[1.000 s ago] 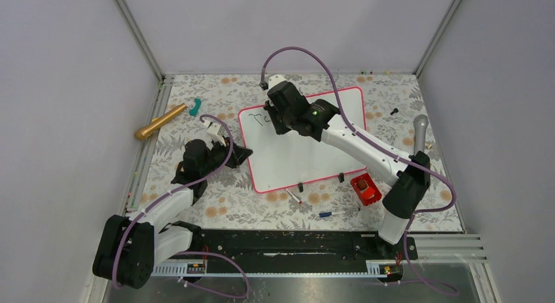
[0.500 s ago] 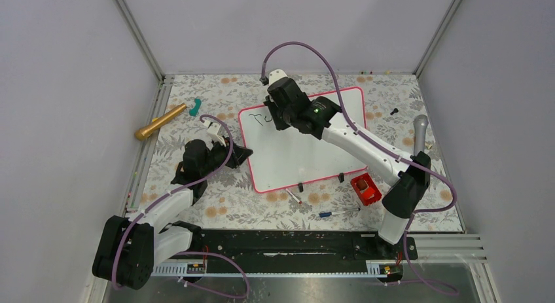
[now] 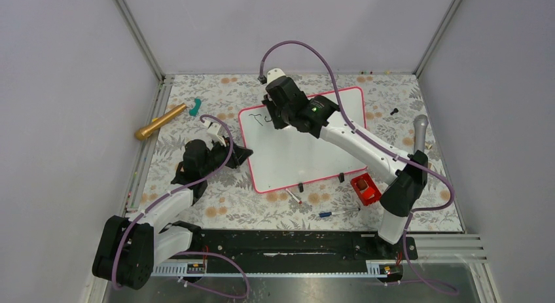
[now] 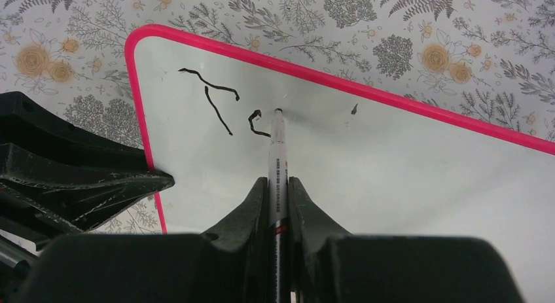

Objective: Write a sentence on the whiteboard

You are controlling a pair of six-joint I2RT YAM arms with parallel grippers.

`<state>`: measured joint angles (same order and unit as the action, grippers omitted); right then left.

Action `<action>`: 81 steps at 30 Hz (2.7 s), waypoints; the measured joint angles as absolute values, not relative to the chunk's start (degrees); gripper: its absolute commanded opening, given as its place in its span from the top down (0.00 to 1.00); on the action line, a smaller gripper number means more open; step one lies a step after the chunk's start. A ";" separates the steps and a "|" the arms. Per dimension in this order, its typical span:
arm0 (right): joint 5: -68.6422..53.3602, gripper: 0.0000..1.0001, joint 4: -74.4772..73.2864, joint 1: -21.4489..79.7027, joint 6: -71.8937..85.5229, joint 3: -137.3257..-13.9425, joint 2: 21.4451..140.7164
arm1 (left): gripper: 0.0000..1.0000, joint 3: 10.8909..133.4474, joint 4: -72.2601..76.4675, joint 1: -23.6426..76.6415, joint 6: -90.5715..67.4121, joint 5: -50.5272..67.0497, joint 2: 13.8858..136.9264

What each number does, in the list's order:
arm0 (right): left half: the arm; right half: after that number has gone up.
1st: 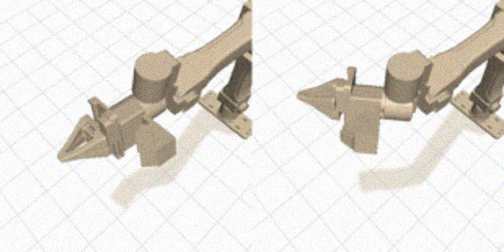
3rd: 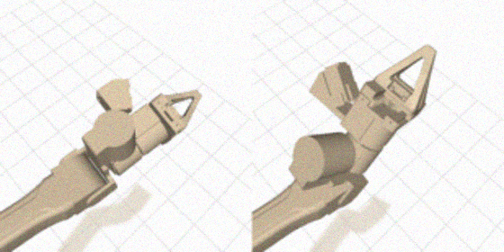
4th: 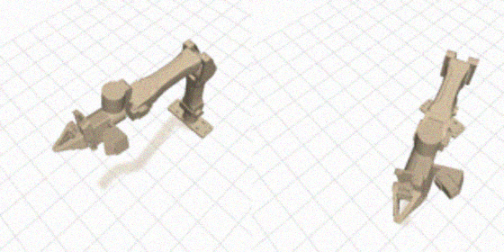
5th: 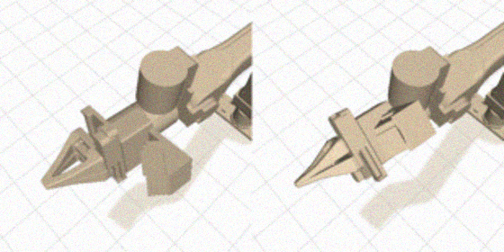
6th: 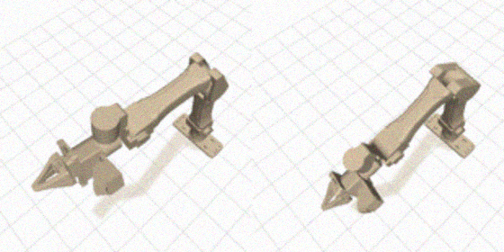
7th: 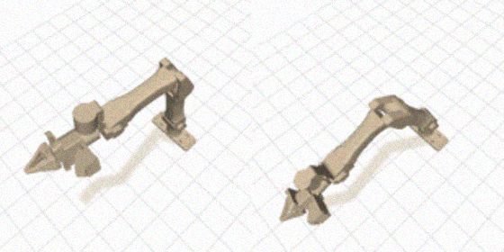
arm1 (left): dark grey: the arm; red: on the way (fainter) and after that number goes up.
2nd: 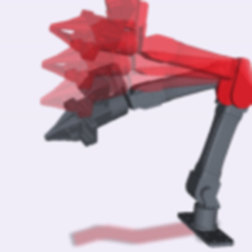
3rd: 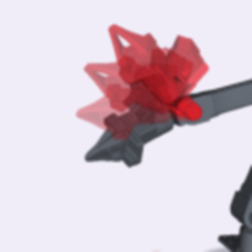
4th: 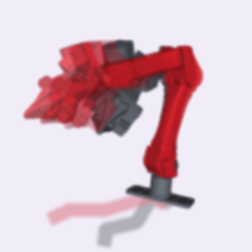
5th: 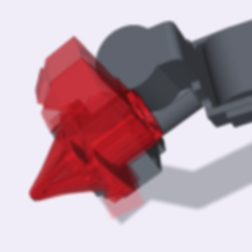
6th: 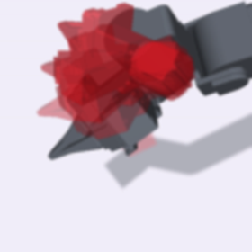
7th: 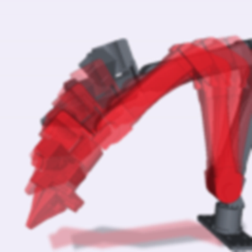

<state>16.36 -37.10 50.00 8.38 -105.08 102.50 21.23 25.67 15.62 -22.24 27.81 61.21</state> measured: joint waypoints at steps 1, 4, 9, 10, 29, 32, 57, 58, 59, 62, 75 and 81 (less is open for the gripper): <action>16.29 1.00 -37.12 50.00 8.38 -105.19 102.54 | 1.00 21.23 25.65 15.64 -22.24 27.81 61.21; 15.88 1.00 -37.23 50.00 8.40 -105.62 102.83 | 1.00 21.23 25.65 15.64 -22.24 27.81 61.21; 14.90 1.00 -37.28 50.00 8.40 -105.93 103.20 | 1.00 21.23 25.39 15.68 -22.24 27.79 61.21; 14.63 1.00 -37.28 50.00 8.40 -105.93 103.22 | 1.00 21.23 25.39 15.68 -22.24 27.79 61.21; 14.48 1.00 -37.50 50.00 8.69 -105.97 103.33 | 1.00 21.23 25.34 15.68 -22.22 27.79 61.17; 14.57 1.00 -37.52 50.00 8.69 -105.97 103.33 | 1.00 21.23 25.34 15.68 -22.22 27.79 61.19; 16.62 1.00 -37.91 50.00 8.67 -105.03 103.00 | 1.00 21.23 24.95 15.75 -22.15 27.59 61.19; 16.62 1.00 -37.85 50.00 8.67 -104.77 102.87 | 1.00 21.23 24.95 15.75 -22.13 27.59 61.17; 16.64 1.00 -37.91 50.00 8.67 -104.62 102.78 | 1.00 21.23 24.95 15.75 -22.11 27.59 61.19; 16.64 1.00 -37.89 50.00 8.67 -103.92 102.37 | 1.00 21.23 24.93 15.75 -22.00 27.59 61.19; 15.81 1.00 -37.91 50.00 8.69 -102.87 101.80 | 1.00 21.23 24.93 15.75 -21.87 27.62 61.19; 15.31 1.00 -37.76 50.00 8.78 -102.45 100.84 | 1.00 21.23 24.97 15.75 -21.87 27.66 61.19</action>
<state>15.31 -37.76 50.00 8.78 -102.45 100.84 21.23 24.97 15.75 -21.87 27.66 61.19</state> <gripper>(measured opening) 0.157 0.209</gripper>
